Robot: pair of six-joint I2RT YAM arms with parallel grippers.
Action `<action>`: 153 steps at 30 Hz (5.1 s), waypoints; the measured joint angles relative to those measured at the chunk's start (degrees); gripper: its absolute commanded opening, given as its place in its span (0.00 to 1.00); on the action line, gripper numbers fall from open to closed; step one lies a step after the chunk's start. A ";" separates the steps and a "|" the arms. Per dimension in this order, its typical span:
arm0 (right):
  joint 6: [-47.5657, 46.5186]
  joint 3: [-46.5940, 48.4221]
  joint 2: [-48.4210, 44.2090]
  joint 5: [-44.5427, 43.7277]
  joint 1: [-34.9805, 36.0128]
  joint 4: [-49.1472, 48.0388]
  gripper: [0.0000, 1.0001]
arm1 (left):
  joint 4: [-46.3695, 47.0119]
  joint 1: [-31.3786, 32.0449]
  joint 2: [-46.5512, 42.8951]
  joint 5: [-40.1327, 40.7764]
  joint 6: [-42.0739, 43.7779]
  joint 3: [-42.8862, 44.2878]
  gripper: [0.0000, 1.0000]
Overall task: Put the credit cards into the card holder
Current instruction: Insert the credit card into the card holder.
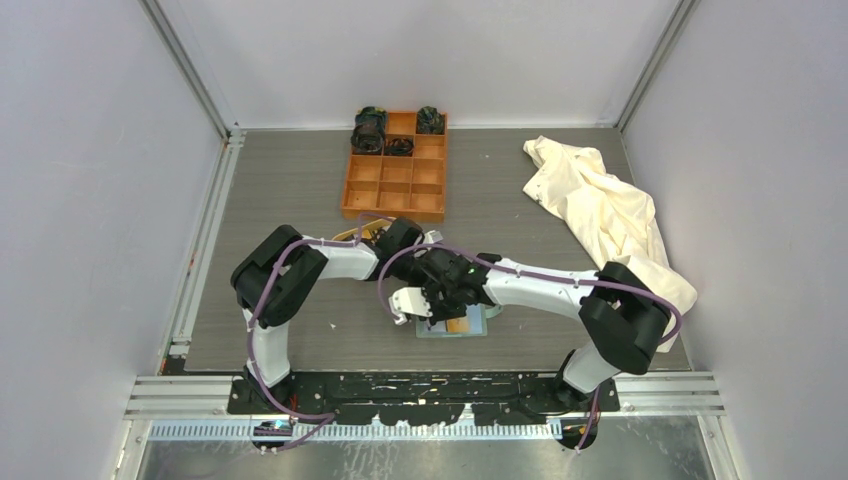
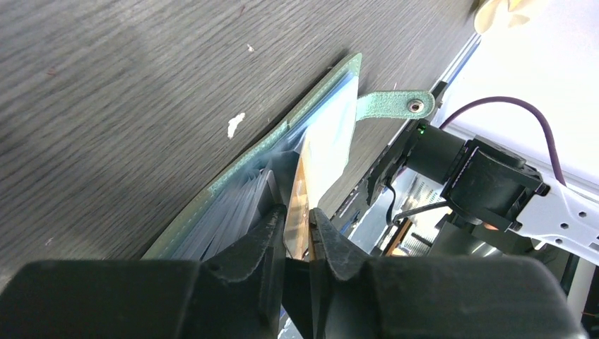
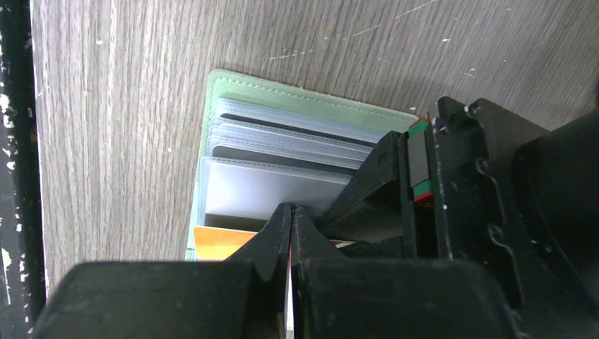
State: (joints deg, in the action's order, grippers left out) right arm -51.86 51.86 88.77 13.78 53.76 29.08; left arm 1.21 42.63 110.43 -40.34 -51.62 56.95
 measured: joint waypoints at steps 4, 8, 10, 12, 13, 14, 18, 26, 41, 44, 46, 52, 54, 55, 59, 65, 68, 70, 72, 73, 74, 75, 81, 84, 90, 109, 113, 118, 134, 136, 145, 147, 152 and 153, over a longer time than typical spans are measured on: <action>-1.20 0.00 0.00 -0.02 -0.66 1.75 0.02 | 0.22 0.04 0.00 -0.09 0.00 0.00 0.22; -1.84 0.00 0.00 -0.33 -1.31 3.45 0.01 | 0.24 0.04 0.00 -0.15 0.00 0.00 0.23; -1.99 -0.02 0.00 -1.03 -1.68 4.70 0.02 | 0.24 0.04 0.00 -0.15 0.00 0.00 0.23; -2.27 -0.15 0.00 -2.38 -2.27 5.75 0.01 | 0.24 0.04 0.00 -0.22 0.04 0.00 0.23; -2.32 -0.31 0.00 -2.91 -2.67 6.19 0.01 | 0.26 0.04 0.00 -0.22 0.02 0.00 0.23; -2.36 -0.37 0.00 -3.32 -2.97 6.64 0.01 | 0.26 0.04 0.00 -0.22 0.04 0.00 0.23; -2.49 -0.66 0.00 -4.57 -4.09 7.32 0.04 | 0.26 0.04 0.00 -0.22 0.04 0.00 0.25; -1.36 2.08 -4.04 11.56 -11.04 14.14 0.26 | 0.85 0.11 -2.86 1.57 0.04 -1.81 0.27; 0.70 1.44 -3.93 19.12 -25.38 20.55 0.27 | 6.91 2.69 -17.59 12.11 1.57 -10.62 0.00; 3.02 1.55 -0.09 16.52 -25.49 20.48 0.27 | 7.13 4.98 -16.20 14.34 1.55 -10.69 0.00; 4.70 1.99 2.19 15.50 -25.51 20.63 0.27 | 7.13 6.05 -14.99 15.89 1.42 -10.69 0.00; 8.96 3.63 5.27 14.97 -26.18 20.65 0.26 | 6.67 7.76 -11.32 20.26 0.48 -10.23 0.00; 9.90 3.91 5.27 15.04 -26.40 20.55 0.26 | 6.60 8.07 -10.38 21.22 -0.22 -9.07 0.00; 10.21 3.91 5.27 15.04 -26.49 20.44 0.26 | 6.49 8.24 -9.84 21.84 -0.44 -8.41 0.00; 11.28 3.91 5.27 15.26 -26.51 20.37 0.26 | 6.12 8.66 -7.65 23.12 -1.14 -6.43 0.00; 12.04 3.91 5.22 15.52 -26.62 20.17 0.30 | 5.01 9.38 -5.42 23.82 -1.99 -3.80 0.02; 12.81 3.91 4.83 16.48 -27.17 20.06 0.31 | 5.49 9.46 -5.27 23.82 -2.14 -3.76 0.07; 13.27 3.91 4.04 18.03 -28.13 20.02 0.32 | 6.58 9.53 -5.35 23.89 -2.23 -4.31 0.13; 13.90 3.91 2.89 20.41 -29.90 20.04 0.33 | 8.02 9.60 -6.62 24.35 -2.19 -5.81 0.14; 14.36 3.93 2.27 21.92 -31.04 20.09 0.34 | 8.46 9.66 -7.96 24.81 -2.03 -6.93 0.15; 14.75 3.96 1.79 23.19 -31.95 20.11 0.34 | 8.74 9.70 -9.60 25.29 -1.88 -8.15 0.15; 15.47 4.07 1.42 24.94 -33.11 20.26 0.35 | 9.01 9.77 -11.72 25.83 -1.64 -9.53 0.16; 24.22 7.15 3.61 33.11 -36.41 21.33 0.37 | 14.12 9.86 -27.89 29.94 2.80 -18.05 0.21; 28.52 8.48 7.52 35.12 -36.39 21.22 0.41 | 17.33 9.86 -34.45 32.37 5.49 -22.51 0.43; 35.34 8.46 10.93 34.36 -36.41 20.61 0.50 | 23.89 9.70 -41.48 37.40 7.23 -34.16 0.77; 33.48 19.39 23.34 26.36 -36.63 31.95 0.47 | 30.34 9.44 -28.22 34.69 -2.21 -37.13 0.52; 32.24 20.76 27.65 26.43 -36.63 34.73 0.44 | 31.17 10.67 -26.10 34.73 -3.19 -35.82 0.50; 29.79 22.36 30.56 28.24 -37.00 37.68 0.36 | 31.89 12.20 -23.63 34.77 -4.11 -34.10 0.48; 27.28 29.83 30.77 35.06 -38.86 41.31 0.45 | 33.75 13.57 -18.18 36.33 -6.78 -29.62 0.50; 26.32 29.11 30.64 35.60 -39.54 42.14 0.46 | 33.97 13.60 -18.56 36.85 -6.73 -29.99 0.51; 21.49 28.46 30.38 38.10 -40.74 46.80 0.47 | 28.89 13.62 -30.42 41.09 -4.44 -33.18 0.55; 20.04 28.48 30.42 39.32 -40.74 48.26 0.47 | 28.28 13.62 -32.85 41.35 -3.63 -33.14 0.56; 16.22 28.63 31.28 42.88 -40.70 52.68 0.46 | 27.43 13.62 -33.20 39.87 -2.97 -30.97 0.65; 15.74 28.65 31.67 43.47 -40.68 53.29 0.46 | 27.74 13.62 -32.28 39.06 -3.02 -30.12 0.66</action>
State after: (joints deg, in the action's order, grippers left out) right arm -36.12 80.51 120.44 57.25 13.08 82.37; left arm 28.95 56.25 78.15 -1.28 -54.63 26.83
